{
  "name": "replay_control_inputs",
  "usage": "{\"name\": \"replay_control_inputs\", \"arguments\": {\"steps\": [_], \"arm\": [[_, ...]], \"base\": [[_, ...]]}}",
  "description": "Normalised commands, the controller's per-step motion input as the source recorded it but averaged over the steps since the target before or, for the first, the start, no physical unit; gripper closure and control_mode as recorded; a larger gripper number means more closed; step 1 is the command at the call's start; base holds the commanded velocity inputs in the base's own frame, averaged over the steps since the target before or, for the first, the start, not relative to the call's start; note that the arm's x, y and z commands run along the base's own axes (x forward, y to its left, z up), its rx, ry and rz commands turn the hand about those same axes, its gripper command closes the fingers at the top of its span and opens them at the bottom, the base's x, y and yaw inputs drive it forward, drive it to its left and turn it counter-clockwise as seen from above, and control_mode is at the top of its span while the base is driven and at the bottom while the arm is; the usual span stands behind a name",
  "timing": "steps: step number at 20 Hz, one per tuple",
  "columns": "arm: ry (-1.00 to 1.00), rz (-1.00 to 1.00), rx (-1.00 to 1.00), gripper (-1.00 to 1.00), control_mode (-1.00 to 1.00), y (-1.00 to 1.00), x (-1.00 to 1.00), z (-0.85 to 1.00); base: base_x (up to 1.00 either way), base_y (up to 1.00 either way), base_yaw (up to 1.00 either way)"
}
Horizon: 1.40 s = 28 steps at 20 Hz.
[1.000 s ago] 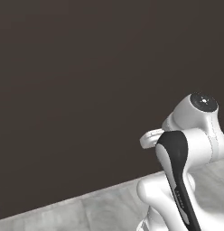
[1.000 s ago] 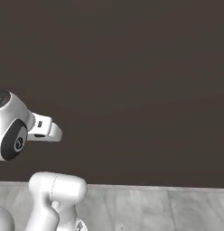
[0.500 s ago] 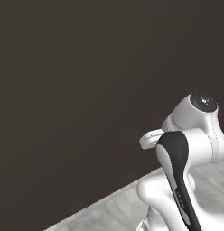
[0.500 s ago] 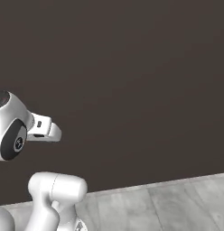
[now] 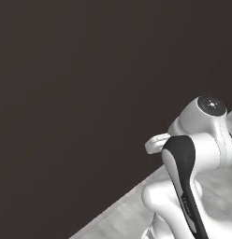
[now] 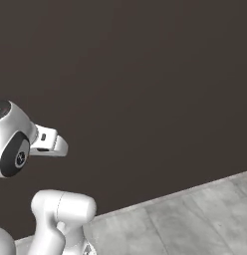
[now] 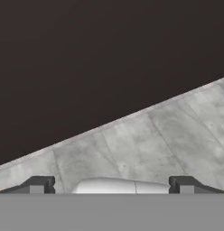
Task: Four empty soda cans are scattered around the kitchen. Gather all the cans and cluster them next to the stove for recycling.
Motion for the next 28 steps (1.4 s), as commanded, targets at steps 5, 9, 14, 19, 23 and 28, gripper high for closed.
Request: {"name": "replay_control_inputs", "arguments": {"steps": [5,9,14,19,23,28], "arm": [[0.00,0.00,0.00,-1.00,1.00,0.00,0.00,0.00],[0.00,0.00,0.00,-1.00,1.00,0.00,0.00,0.00],[0.00,0.00,0.00,-1.00,1.00,0.00,0.00,0.00],[0.00,0.00,0.00,-1.00,1.00,0.00,0.00,0.00],[0.00,0.00,0.00,-1.00,1.00,0.00,0.00,0.00],[0.00,0.00,0.00,-1.00,1.00,0.00,0.00,0.00]], "base": [[0.98,0.00,-0.02],[0.61,0.00,-0.23],[0.04,0.00,-0.47],[0.14,0.00,-0.40],[0.13,0.00,-0.40],[0.02,0.00,-0.45]]}}
